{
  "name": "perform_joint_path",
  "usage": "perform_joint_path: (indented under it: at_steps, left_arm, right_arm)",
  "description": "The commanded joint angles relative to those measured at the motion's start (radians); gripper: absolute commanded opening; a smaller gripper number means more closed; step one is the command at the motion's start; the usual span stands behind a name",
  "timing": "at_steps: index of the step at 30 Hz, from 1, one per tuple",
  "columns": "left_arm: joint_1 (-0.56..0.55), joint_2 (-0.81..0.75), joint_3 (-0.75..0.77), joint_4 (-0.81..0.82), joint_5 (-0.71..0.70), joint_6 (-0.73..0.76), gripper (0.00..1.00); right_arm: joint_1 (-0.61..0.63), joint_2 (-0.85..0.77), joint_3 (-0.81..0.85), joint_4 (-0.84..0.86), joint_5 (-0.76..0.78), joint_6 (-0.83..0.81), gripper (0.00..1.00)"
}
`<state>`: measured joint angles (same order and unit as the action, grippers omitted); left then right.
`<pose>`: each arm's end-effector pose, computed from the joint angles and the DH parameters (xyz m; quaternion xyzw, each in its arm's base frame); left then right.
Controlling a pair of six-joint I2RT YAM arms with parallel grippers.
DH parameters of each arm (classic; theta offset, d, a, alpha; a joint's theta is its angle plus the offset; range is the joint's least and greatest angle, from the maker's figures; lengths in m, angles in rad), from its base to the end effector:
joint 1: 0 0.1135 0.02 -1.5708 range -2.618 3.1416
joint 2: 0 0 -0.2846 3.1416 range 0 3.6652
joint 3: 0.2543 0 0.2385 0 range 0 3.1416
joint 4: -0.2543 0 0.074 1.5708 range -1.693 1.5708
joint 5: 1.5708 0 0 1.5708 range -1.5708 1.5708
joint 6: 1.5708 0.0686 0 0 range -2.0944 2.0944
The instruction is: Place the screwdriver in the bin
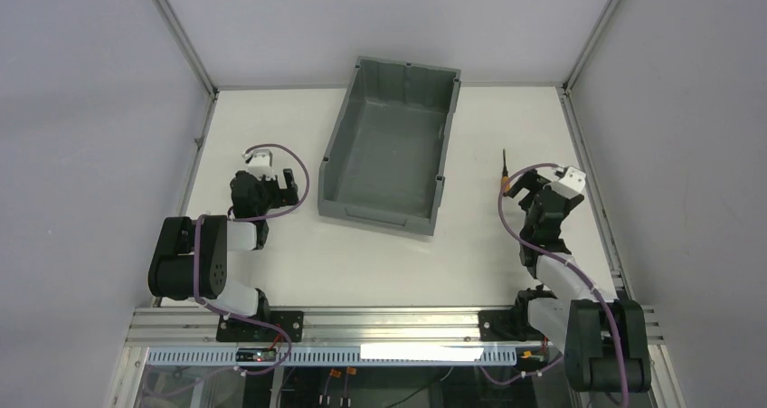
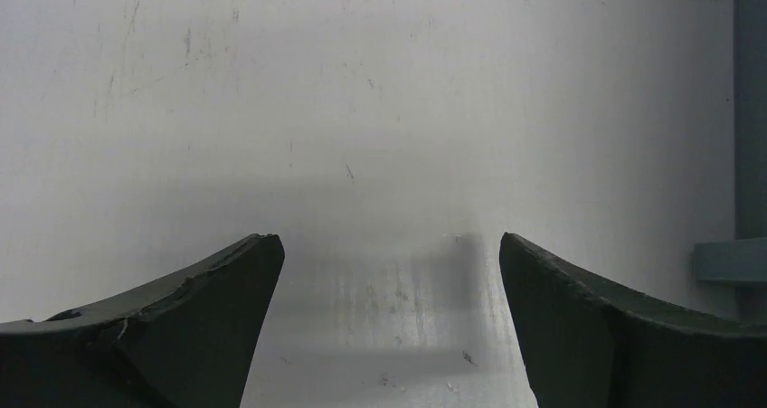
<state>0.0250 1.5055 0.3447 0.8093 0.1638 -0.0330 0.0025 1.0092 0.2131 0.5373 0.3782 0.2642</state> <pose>0.2817 -0.0041 0.1609 0.0231 0.8181 -0.0694 0.5704 0.2060 -0.0248 0.1961 0.2152 0.7567 -0.0680 0.6136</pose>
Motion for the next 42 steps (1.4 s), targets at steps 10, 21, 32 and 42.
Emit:
perform_joint_path:
  at_steps: [10, 21, 32, 42]
  left_arm:
    - [-0.008, 0.002, 0.017, 0.037, 0.014, 0.012, 0.99]
    - [-0.008, 0.002, 0.017, 0.038, 0.014, 0.012, 0.99]
    - [-0.008, 0.001, 0.017, 0.038, 0.013, 0.012, 0.99]
    - [-0.008, 0.001, 0.017, 0.038, 0.014, 0.012, 0.99]
  right_arm:
    - [0.001, -0.006, 0.459, -0.463, -0.349, -0.041, 0.99]
    - [0.001, 0.439, 1.007, -1.115, -0.344, -0.036, 0.85]
    - [0.001, 0.918, 1.288, -1.456, -0.279, -0.066, 0.7]
    - [0.001, 1.058, 1.33, -1.441, -0.22, -0.081, 0.31]
